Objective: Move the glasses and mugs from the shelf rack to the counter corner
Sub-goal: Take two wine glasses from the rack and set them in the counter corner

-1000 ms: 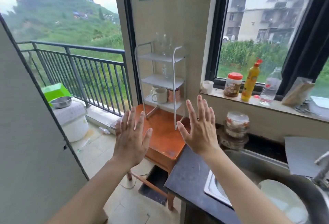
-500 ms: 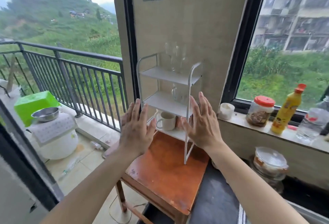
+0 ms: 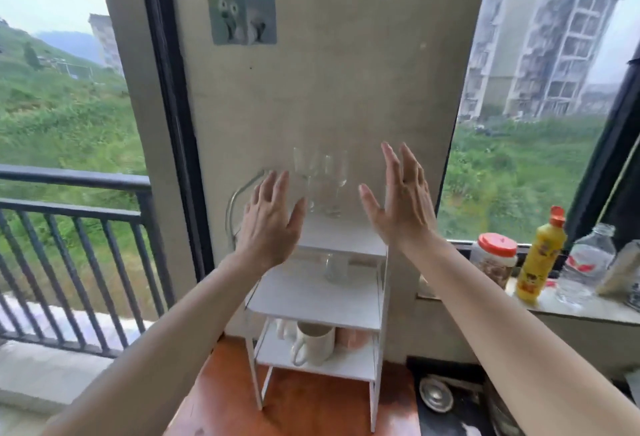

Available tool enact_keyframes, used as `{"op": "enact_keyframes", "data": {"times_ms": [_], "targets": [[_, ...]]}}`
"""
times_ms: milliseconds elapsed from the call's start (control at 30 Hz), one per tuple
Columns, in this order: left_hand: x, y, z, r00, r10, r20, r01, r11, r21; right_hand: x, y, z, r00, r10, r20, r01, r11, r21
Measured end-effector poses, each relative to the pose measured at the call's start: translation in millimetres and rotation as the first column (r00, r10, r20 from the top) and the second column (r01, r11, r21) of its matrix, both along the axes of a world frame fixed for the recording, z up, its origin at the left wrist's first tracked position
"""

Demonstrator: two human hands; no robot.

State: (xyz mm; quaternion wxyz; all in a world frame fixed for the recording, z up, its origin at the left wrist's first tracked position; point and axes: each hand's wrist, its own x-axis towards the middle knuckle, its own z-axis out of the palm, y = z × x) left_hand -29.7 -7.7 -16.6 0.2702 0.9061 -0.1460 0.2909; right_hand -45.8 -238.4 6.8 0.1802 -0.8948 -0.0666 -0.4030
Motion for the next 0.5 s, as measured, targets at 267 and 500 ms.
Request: {"op": "enact_keyframes", "data": {"times_ms": [267,500], "targets": [[90.7,-7.8,36.1,0.995,-0.092,-0.049,0.085,0.988,-0.131,61.3,23.8,22.2,0.958,0.133,-0.253,-0.073,0.970,0.233],[116.5,-15.2,29.2,0.973,-0.194,-0.126,0.160,0.957,-0.241,74.0,31.1,26.1,0.896,0.116,-0.429,-0.059,0.988,0.145]]}}
